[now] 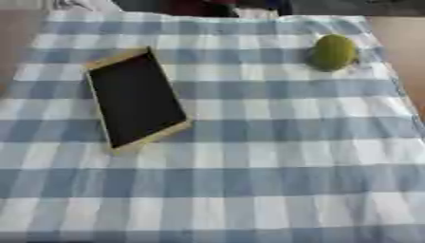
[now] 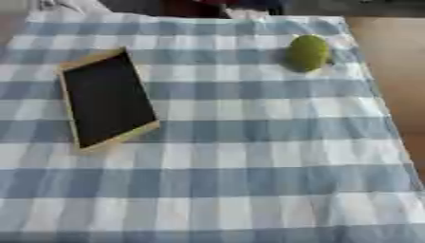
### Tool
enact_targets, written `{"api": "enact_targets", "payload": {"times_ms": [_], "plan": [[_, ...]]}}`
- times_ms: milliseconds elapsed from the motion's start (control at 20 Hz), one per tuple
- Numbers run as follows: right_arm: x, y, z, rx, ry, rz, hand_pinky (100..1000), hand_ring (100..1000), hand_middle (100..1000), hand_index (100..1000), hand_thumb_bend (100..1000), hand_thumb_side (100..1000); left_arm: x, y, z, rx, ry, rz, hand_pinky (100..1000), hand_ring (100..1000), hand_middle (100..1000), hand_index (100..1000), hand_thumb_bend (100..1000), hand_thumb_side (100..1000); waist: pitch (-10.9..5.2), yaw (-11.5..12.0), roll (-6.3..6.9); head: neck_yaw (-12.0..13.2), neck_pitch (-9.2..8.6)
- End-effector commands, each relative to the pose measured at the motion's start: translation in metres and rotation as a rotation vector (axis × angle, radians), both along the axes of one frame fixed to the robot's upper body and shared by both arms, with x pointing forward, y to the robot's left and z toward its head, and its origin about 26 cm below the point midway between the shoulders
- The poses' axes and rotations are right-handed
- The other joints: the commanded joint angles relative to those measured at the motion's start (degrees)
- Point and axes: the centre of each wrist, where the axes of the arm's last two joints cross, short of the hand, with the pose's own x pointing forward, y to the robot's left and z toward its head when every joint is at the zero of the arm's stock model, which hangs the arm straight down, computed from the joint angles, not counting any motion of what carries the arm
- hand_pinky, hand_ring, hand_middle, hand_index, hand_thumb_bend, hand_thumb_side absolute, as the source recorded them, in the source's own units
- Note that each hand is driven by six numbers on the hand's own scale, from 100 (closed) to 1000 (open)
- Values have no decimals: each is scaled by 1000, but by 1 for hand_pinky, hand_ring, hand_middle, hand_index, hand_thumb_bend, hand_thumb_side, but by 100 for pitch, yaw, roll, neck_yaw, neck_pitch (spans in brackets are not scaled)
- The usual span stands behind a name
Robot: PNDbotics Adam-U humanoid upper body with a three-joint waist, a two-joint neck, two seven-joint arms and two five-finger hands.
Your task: Pick up objects on the table and place them in the box.
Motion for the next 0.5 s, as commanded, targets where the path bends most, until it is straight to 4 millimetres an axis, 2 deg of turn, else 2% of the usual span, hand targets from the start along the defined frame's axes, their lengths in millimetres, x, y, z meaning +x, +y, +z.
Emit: {"api": "enact_targets", "payload": {"times_ms": [50, 350, 500], "plan": [[-3, -2, 9, -25, -26, -7, 809, 725, 745, 838, 100, 447, -3, 1, 11, 34, -24, 8, 702, 572, 763, 876, 175, 440, -99, 0, 7, 8, -65], [-4, -3, 10, -30, -28, -16, 809, 725, 745, 837, 100, 439, -3, 1, 11, 35, -23, 9, 702, 572, 763, 876, 174, 440, -101, -4, 4, 11, -59], [-5, -6, 17, -68, -38, -35, 807, 728, 746, 835, 100, 422, -3, 2, 11, 37, -22, 9, 702, 572, 763, 876, 173, 440, -104, -8, -5, 22, -40]]}}
